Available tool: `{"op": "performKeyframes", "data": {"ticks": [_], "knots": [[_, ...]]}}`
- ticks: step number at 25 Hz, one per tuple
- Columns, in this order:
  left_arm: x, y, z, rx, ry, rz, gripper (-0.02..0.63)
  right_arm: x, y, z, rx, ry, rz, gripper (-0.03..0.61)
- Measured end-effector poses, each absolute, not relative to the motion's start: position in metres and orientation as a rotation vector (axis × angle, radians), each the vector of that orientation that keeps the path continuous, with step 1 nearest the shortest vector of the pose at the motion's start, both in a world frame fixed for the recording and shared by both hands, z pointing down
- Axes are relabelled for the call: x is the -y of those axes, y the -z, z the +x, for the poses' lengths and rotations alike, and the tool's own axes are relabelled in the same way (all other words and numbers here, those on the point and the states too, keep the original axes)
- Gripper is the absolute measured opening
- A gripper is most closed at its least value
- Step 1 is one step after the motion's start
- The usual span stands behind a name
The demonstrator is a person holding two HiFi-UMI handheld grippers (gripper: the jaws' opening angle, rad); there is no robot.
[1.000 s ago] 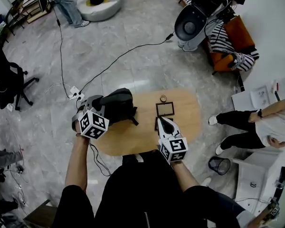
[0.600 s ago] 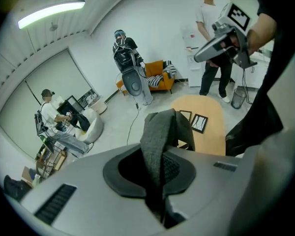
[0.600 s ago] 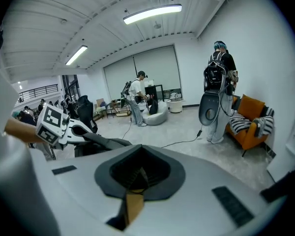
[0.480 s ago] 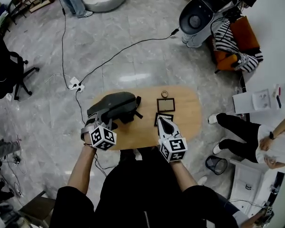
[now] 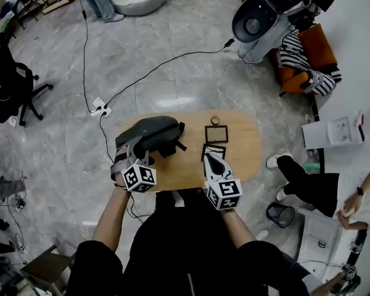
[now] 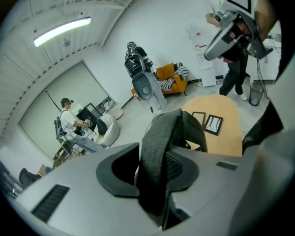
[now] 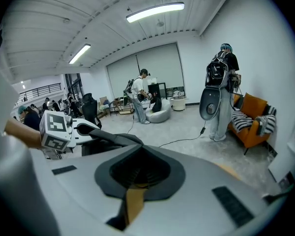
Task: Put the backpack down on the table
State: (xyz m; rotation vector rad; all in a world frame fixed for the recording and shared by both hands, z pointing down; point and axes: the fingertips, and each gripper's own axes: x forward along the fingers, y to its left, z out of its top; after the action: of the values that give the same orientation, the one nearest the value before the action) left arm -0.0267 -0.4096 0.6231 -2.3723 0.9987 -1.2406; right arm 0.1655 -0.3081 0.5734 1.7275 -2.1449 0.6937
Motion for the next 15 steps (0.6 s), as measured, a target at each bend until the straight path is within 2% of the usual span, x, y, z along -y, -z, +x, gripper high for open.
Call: {"op": "performKeyframes", "data": {"ticks": [2,5,10,15], "knots": [[0.411,-0.621,-0.029,-1.028,1.222,-2.357,0.126,0.305,-0.574,0.164,2.141,-0.693,1.729,0.011],[0.412,-0.617,-0.033,-1.033,1.218,-2.346,0.169,0.3,-0.573,0.16,2.14,-0.691,1.734,0.011],[0.407,-0.615,-0.037,-1.015,1.213,-2.333,0.195,0.295,-0.569,0.157,2.136,-0.684,1.748,0.011],[0.399,-0.617,-0.034,-1.015,1.19,-2.32,0.195,0.288,-0.568,0.154,2.131,-0.682,1.754,0.011]]}}
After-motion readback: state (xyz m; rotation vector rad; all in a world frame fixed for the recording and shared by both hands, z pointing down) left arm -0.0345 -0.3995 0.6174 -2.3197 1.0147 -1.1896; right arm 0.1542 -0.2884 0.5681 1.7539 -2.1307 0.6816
